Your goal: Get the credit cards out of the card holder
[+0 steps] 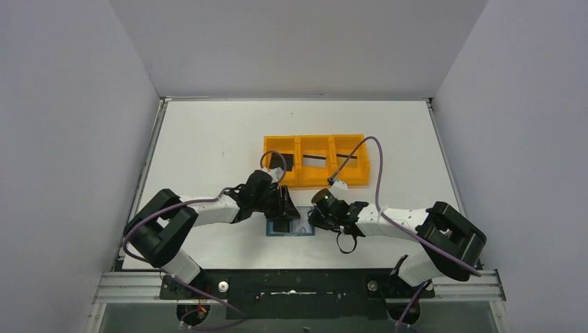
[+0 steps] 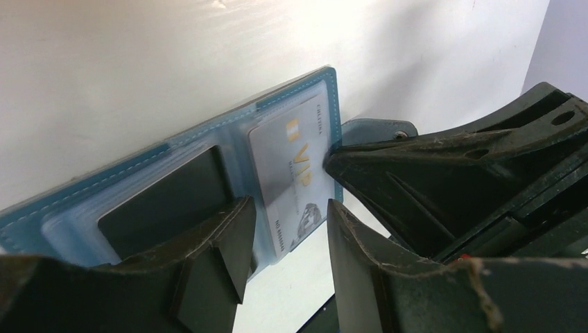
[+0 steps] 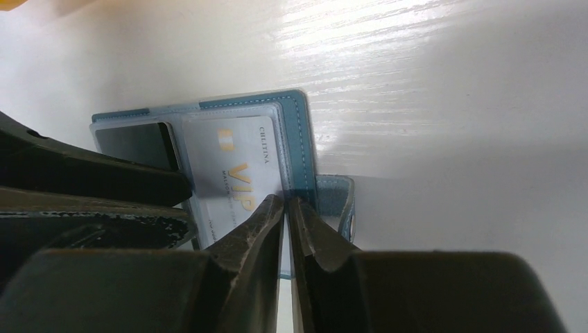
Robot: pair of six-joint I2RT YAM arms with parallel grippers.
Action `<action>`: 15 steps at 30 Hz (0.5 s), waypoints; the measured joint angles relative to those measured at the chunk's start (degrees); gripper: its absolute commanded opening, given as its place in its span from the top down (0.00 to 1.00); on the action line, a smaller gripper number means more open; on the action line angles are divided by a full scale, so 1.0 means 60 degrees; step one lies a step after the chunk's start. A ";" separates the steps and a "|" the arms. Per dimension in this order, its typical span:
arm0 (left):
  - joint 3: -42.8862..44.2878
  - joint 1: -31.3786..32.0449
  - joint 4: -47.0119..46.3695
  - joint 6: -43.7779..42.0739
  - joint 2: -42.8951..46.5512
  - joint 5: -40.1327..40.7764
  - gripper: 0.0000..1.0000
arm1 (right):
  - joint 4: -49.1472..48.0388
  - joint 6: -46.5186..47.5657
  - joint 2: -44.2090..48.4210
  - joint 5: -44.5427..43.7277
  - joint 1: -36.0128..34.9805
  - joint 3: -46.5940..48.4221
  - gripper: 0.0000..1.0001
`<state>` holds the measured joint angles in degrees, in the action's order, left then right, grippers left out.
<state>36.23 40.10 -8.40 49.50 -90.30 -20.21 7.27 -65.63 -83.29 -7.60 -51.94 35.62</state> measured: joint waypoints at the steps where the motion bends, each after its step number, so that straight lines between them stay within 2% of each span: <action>1: 0.0033 0.0055 -0.0055 0.0000 -0.0076 -0.0004 0.59 | -0.0047 -0.0011 0.0018 0.0047 0.0036 -0.0036 0.91; 12: 0.0189 0.0251 0.0007 0.0073 -0.0324 0.0237 0.60 | -0.0488 -0.0157 0.0069 0.0554 0.0280 -0.0288 0.92; 15: 0.0189 0.0251 0.0029 0.0149 -0.0324 0.0313 0.67 | -0.0488 -0.0157 0.0069 0.0561 0.0280 -0.0288 0.94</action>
<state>37.36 41.60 -8.23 50.39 -92.25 -18.33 4.34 -66.57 -82.87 -4.23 -50.26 33.89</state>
